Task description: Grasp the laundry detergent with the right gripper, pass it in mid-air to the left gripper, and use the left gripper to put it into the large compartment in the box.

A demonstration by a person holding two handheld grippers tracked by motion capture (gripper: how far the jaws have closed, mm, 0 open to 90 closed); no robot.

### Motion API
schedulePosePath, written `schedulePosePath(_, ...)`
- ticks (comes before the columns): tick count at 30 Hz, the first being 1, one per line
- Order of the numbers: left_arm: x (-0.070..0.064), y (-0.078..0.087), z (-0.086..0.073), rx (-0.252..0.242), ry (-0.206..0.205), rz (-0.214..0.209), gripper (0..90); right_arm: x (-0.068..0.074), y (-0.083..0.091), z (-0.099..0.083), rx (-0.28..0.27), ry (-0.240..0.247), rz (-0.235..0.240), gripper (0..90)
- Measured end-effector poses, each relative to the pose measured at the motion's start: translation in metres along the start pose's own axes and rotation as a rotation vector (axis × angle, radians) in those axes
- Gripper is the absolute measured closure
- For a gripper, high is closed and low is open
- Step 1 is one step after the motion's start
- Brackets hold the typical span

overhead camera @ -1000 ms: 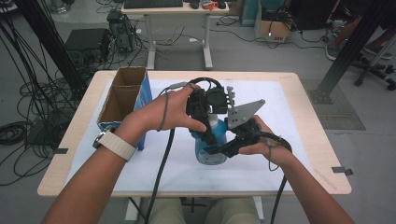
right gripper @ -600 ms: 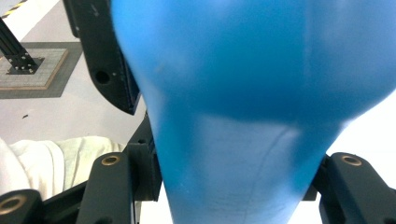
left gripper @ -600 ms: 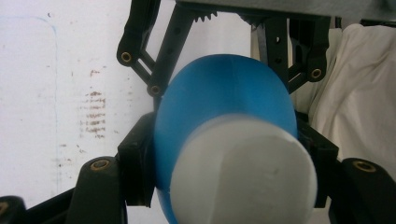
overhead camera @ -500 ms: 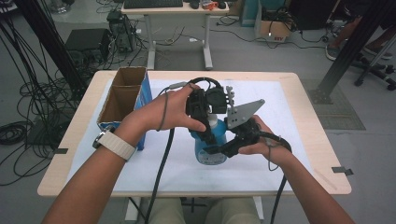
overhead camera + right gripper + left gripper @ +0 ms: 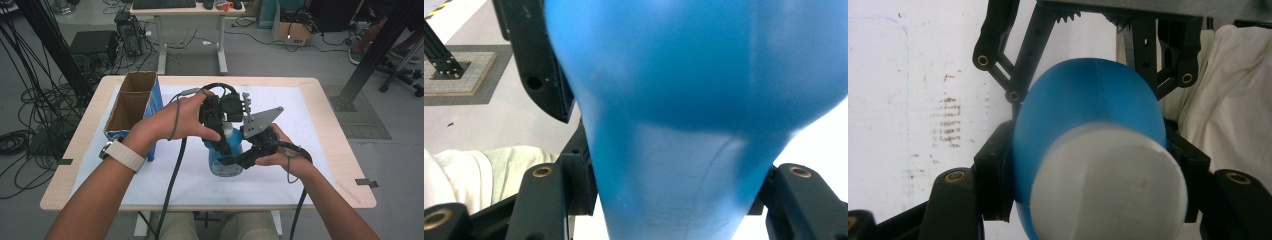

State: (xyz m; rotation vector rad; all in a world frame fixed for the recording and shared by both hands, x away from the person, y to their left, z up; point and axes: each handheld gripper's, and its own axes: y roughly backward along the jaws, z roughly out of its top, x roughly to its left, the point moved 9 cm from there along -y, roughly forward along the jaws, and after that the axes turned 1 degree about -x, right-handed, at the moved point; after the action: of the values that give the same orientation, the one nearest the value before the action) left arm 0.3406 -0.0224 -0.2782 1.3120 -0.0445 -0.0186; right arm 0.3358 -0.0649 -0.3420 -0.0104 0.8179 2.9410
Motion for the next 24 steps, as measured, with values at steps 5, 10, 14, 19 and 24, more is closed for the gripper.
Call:
schedulePosePath(5, 0.0009, 0.0003, 0.0003, -0.001, -0.012, -0.001, 37.2, -0.0002, 0.0003, 0.0003, -0.001, 0.001, -0.001, 42.4)
schedulePosePath(10, 0.0000, 0.0005, 0.0003, 0.000, 0.000, 0.002, 37.2, 0.0000, 0.0004, 0.0005, -0.002, 0.001, -0.001, 42.4)
schedulePosePath(14, -0.0005, 0.0009, 0.0003, 0.001, 0.001, 0.002, 37.2, 0.0004, 0.0003, 0.0009, -0.004, 0.003, 0.000, 42.3)
schedulePosePath(19, -0.0006, 0.0018, 0.0004, 0.005, -0.001, 0.001, 37.2, 0.0003, 0.0007, 0.0016, -0.006, 0.005, -0.002, 42.4)
schedulePosePath(24, -0.0003, 0.0013, 0.0003, 0.001, 0.005, -0.001, 37.3, 0.0002, 0.0005, 0.0016, -0.008, 0.005, -0.002, 42.3)
